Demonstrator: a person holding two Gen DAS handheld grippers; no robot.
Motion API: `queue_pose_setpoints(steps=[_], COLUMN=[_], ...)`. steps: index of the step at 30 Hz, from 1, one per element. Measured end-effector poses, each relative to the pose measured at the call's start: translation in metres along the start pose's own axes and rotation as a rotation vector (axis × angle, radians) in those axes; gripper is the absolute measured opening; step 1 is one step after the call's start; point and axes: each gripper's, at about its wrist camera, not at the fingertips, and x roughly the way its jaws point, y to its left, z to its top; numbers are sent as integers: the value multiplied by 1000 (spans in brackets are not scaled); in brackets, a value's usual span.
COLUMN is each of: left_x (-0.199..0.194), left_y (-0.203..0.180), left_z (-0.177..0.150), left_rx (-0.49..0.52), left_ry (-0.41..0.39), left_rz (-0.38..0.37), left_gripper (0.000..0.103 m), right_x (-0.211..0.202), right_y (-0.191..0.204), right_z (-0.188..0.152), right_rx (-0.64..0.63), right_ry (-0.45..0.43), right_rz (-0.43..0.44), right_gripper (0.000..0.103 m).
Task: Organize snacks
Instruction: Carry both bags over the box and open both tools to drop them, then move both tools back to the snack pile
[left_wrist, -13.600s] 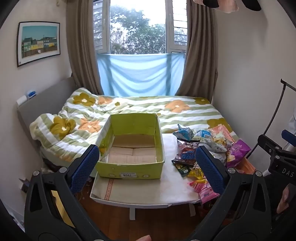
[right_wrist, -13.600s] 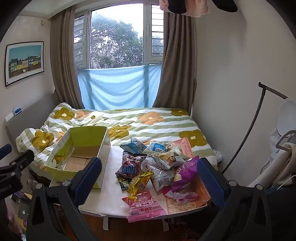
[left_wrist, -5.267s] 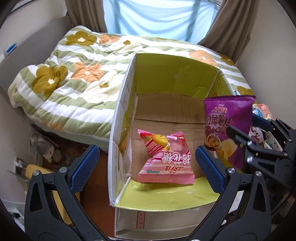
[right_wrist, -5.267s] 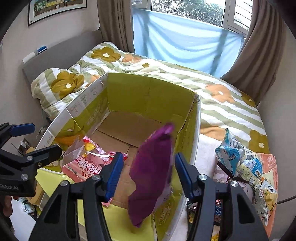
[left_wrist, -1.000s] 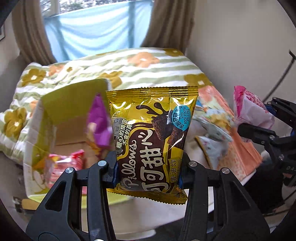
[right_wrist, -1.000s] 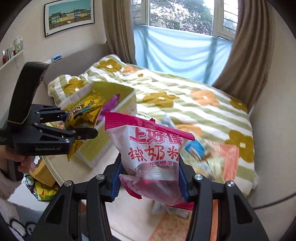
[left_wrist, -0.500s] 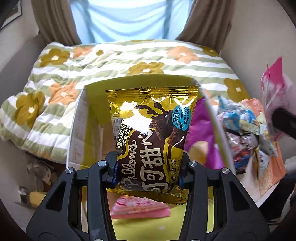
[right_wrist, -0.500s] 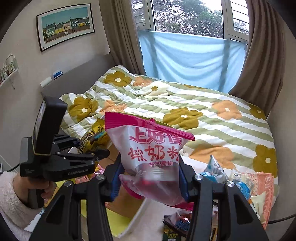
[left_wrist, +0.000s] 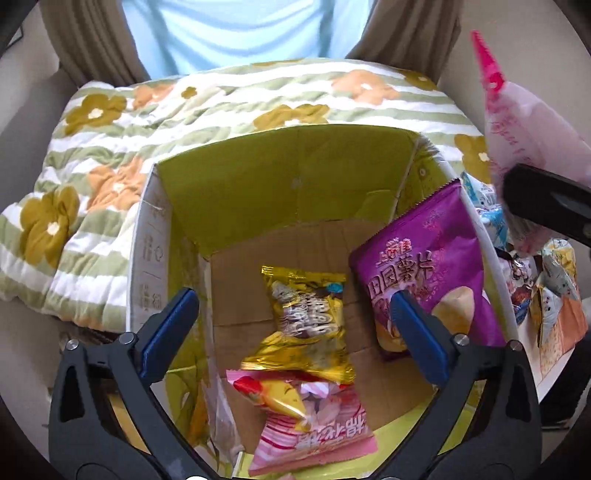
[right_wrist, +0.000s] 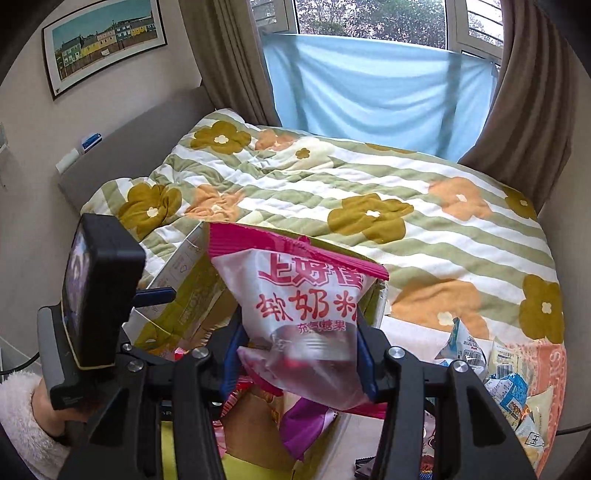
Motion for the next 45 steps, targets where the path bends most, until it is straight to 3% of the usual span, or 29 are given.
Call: queue_pose_setpoints(steps=[16,19,20,22,24,34,45], left_x=[-30,-33,-35,-36,-38,-58,-99], left_y=[18,23,23,23,23,17,6], left_z=[-27,-28,-29,-32,-36,-50,-47], left_rx=[-78,-91,-95,-99,-106,-128,-94], left_ry=[-9,-15,-17,-13,-8,-34,-129], left_rz=[63,67,72,84,94,92,76], left_gripper=[103,103,103,103,103,103,103], right_x=[50,54,53,49,43,18,-33], right_y=[8,11,11,10,11,12,13], right_z=[10,11,11,8,4,-17,-24], right_rx=[-36,-42,-41,-26,-16,-4,33], right_ry=[94,84,76,57,44,35,-54], right_rz=[96,87,86,104,120,98,52], right_gripper=[47,52,56,76,81,82,82])
